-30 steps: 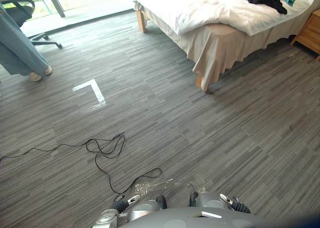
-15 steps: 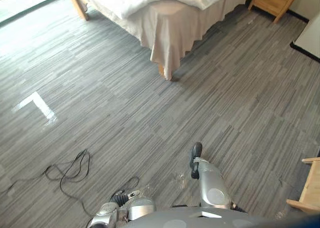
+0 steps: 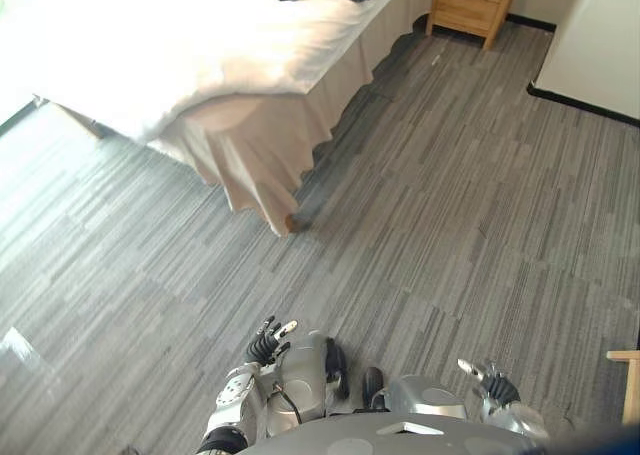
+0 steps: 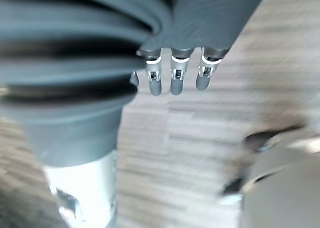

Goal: Tidy the bed and pick cloth on bed and put in laundry

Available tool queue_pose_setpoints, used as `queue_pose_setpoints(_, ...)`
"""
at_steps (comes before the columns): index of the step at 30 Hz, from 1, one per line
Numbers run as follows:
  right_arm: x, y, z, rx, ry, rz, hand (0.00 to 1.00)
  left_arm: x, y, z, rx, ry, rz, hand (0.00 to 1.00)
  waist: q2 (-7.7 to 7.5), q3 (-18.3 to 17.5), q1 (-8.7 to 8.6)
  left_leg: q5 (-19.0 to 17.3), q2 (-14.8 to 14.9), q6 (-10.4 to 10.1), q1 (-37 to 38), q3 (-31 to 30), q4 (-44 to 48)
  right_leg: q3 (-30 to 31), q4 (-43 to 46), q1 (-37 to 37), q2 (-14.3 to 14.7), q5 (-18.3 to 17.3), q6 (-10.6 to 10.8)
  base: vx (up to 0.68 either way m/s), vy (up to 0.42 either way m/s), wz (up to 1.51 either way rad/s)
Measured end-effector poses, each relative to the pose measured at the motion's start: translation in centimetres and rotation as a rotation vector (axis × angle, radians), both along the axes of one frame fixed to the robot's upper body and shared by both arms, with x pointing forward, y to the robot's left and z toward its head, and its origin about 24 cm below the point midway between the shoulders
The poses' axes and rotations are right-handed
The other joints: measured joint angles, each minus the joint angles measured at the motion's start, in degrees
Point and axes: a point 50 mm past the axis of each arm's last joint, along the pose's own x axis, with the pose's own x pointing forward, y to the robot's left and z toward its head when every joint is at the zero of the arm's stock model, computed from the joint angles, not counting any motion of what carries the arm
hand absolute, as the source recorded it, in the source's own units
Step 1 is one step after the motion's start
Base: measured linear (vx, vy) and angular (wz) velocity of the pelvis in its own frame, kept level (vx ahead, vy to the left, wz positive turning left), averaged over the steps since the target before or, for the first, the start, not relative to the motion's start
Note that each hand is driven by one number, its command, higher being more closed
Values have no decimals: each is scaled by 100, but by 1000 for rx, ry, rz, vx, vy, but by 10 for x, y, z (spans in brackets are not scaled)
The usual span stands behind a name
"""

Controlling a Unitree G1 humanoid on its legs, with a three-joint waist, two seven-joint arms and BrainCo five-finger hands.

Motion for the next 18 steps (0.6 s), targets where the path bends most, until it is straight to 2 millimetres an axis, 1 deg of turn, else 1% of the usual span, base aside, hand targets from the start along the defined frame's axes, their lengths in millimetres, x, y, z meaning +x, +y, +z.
queue_pose_setpoints(1,-5,2,-2,11,13,-1,0,0,-1,0,2,5,4,0,46,4,11,55,17,48,-107,118,-125,1,-70,223,49,-148,39,499,143,-28)
queue_pose_setpoints(2,-9,5,-3,21,22,5,0,0,0,0,7,6,9,0,43,-3,31,71,6,153,-188,411,-131,0,-54,482,53,-432,39,653,193,-32)
queue_pose_setpoints(3,-18,5,-5,24,41,6,0,-1,1,-2,0,19,22,0,44,-72,46,98,-18,334,-162,766,-177,-22,55,693,31,-712,149,602,169,-30)
queue_pose_setpoints(4,-22,7,-6,28,52,5,0,-2,2,-3,-5,25,35,0,-2,-112,51,355,-31,718,-165,799,-144,-47,192,732,-13,-840,163,670,151,-27)
queue_pose_setpoints(5,-20,10,-7,36,51,14,0,-3,5,-4,-5,36,46,0,-122,-207,74,697,-102,1118,-162,996,4,-97,616,607,-157,-995,304,703,126,-14)
queue_pose_setpoints(6,-21,14,-8,43,59,19,0,-8,10,-6,6,60,50,0,-311,-403,35,829,-139,1330,-155,1243,179,-300,1587,189,-421,-1113,520,854,137,0)
queue_pose_setpoints(7,-23,19,-11,52,77,15,0,-11,17,-7,24,84,54,0,-487,-567,29,605,-226,1719,-151,1322,449,-591,2947,-336,-771,-1035,744,705,116,18)
queue_pose_setpoints(8,-27,23,-13,61,97,8,0,-11,20,-7,36,87,58,0,-628,-587,28,374,-303,1880,-140,1262,663,-728,3709,-604,-958,-832,1079,696,107,47)
queue_pose_setpoints(9,-26,27,-15,70,106,12,0,-10,24,-6,55,95,64,0,-789,-611,-10,-6,-453,1829,-48,1059,945,-859,5020,-1101,-1415,-579,1309,685,88,66)
queue_pose_setpoints(10,-22,26,-14,67,97,14,0,-12,23,-7,61,106,67,0,-785,-602,-21,-214,-542,1743,259,882,993,-995,5744,-1411,-1781,-691,1145,683,79,71)
queue_pose_setpoints(11,-20,26,-13,64,88,17,0,-15,22,-9,60,113,69,0,-746,-589,-33,-299,-555,1697,467,768,975,-1058,5890,-1504,-1902,-747,1091,636,66,83)
queue_pose_setpoints(12,-18,27,-12,62,69,25,0,-20,19,-11,55,133,70,0,-623,-594,-57,-420,-557,1591,918,425,820,-1154,5830,-1644,-2005,-832,1069,582,49,111)
queue_pose_setpoints(13,-16,28,-12,62,52,42,0,-22,15,-12,55,134,45,0,-536,-586,-83,-416,-518,1519,1372,115,544,-1111,5436,-1813,-1998,-930,1111,544,24,128)
queue_pose_setpoints(14,-16,28,-11,64,45,48,0,-22,13,-12,56,129,32,0,-485,-590,-88,-393,-498,1458,1552,-76,396,-1083,5117,-1916,-1982,-939,1122,582,-61,153)
queue_pose_setpoints(15,-16,26,-11,61,38,50,0,-21,10,-12,54,119,23,0,-393,-631,-89,-347,-469,1366,1761,-474,130,-968,4270,-2142,-1938,-936,1170,446,-102,134)
queue_pose_setpoints(16,-15,27,-10,61,35,49,0,-20,9,-12,53,116,24,0,-398,-667,-91,-342,-453,1319,1830,-684,30,-866,3759,-2229,-1905,-903,1219,519,-179,177)
queue_pose_setpoints(17,-14,28,-10,64,26,43,0,-18,9,-11,54,111,21,0,-416,-681,-99,-382,-428,1210,1901,-1166,-70,-448,2687,-2386,-1794,-693,1324,406,-234,190)
queue_pose_setpoints(18,-15,29,-11,69,25,38,0,-17,9,-11,59,111,22,0,-444,-688,-110,-473,-421,1101,1931,-1630,-115,88,1764,-2483,-1726,-321,1393,484,-346,227)
